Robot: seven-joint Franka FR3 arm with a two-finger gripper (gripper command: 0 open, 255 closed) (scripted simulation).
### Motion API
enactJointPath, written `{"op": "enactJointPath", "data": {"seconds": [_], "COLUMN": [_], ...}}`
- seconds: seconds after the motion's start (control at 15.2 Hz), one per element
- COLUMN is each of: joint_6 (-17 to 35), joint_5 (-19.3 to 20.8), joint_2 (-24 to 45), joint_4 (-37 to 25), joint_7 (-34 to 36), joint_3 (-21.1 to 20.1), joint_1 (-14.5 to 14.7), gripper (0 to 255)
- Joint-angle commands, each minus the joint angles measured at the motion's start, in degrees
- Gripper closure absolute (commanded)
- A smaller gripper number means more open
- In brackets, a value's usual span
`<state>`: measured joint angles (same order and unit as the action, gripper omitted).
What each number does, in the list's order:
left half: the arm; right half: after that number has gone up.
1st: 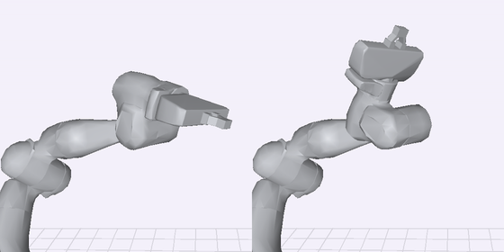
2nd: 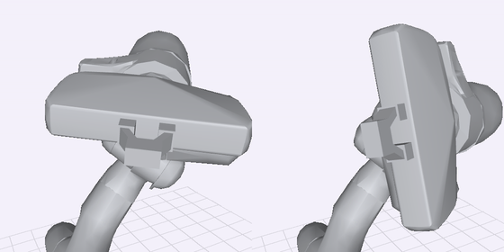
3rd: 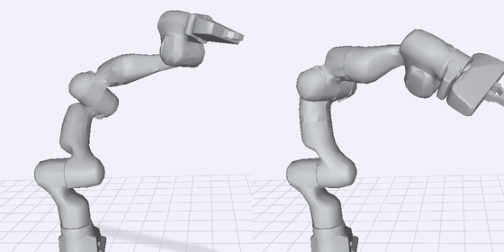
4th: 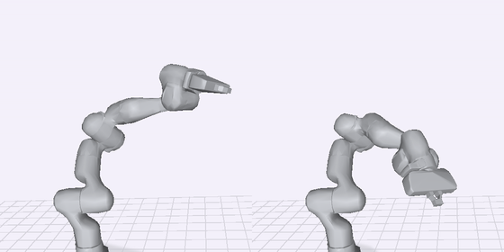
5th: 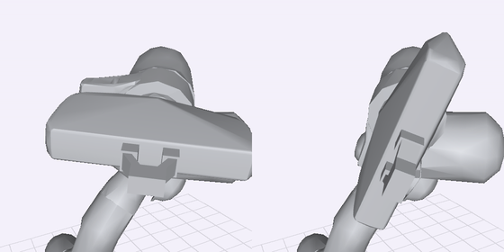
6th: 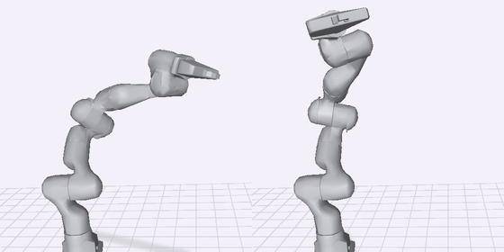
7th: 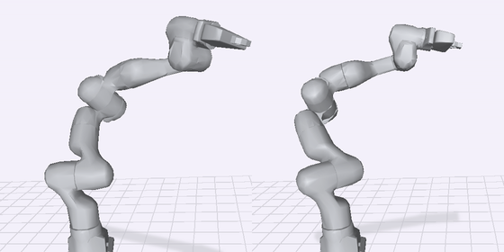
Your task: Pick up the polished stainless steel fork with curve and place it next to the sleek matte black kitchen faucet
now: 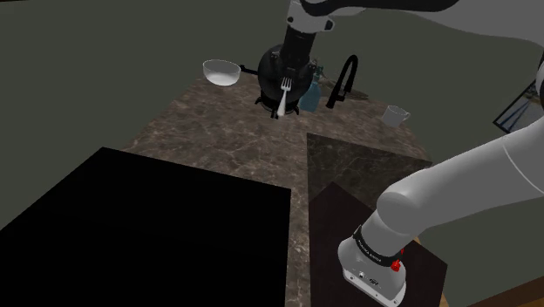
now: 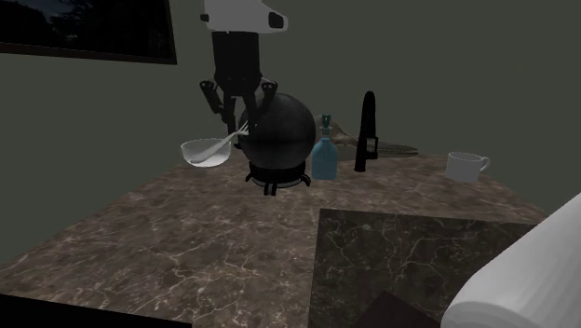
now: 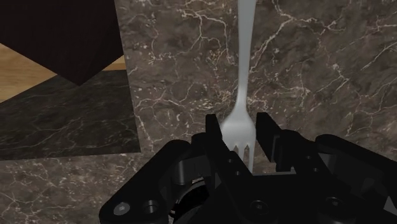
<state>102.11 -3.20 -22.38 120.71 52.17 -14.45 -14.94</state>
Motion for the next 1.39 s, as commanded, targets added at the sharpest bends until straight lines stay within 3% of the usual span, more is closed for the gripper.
{"op": "enactJointPath", "data": {"seconds": [0.0, 1.32], "joint_6": [-1.67, -17.14], "joint_5": [0.05, 1.09], "joint_2": [0.04, 4.17], "joint_4": [-1.7, -21.22], "joint_7": [0.0, 0.33], "joint_3": [0.06, 0.22], "joint_1": [-0.03, -0.61], "gripper": [255, 255]}}
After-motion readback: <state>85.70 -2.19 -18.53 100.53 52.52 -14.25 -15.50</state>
